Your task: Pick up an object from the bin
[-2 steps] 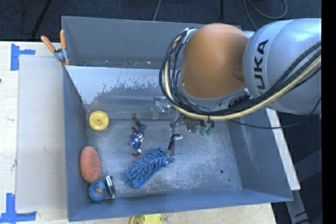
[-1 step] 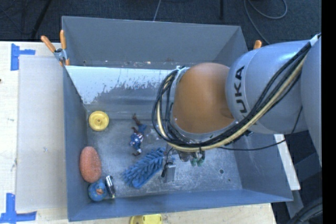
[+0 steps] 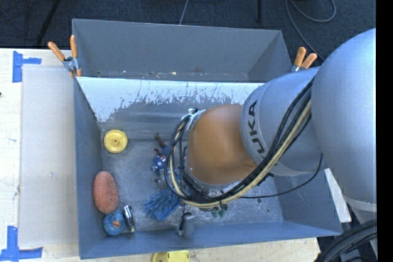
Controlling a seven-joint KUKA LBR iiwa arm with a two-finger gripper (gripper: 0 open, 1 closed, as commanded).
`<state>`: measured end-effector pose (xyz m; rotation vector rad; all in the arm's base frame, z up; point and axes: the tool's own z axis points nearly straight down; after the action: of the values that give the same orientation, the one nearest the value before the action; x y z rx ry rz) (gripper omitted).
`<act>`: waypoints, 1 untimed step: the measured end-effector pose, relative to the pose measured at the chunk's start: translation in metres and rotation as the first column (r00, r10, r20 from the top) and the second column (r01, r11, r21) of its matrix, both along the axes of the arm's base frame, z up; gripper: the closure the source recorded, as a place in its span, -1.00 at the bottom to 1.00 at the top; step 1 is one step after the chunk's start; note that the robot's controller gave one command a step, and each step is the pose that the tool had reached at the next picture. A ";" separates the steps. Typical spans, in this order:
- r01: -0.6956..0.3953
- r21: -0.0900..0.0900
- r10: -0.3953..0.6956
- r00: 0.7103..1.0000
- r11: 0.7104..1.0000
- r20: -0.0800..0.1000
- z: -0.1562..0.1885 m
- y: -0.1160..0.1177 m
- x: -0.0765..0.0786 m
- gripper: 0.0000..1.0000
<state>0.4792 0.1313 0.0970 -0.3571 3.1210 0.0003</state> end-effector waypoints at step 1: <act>0.003 0.002 -0.003 1.000 1.000 0.003 -0.026 0.013 0.061 1.00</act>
Offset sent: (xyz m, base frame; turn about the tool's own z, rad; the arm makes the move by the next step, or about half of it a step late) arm 0.0000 0.0000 0.0000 0.0000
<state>0.5401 0.1441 0.0705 -0.3519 3.1186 0.0031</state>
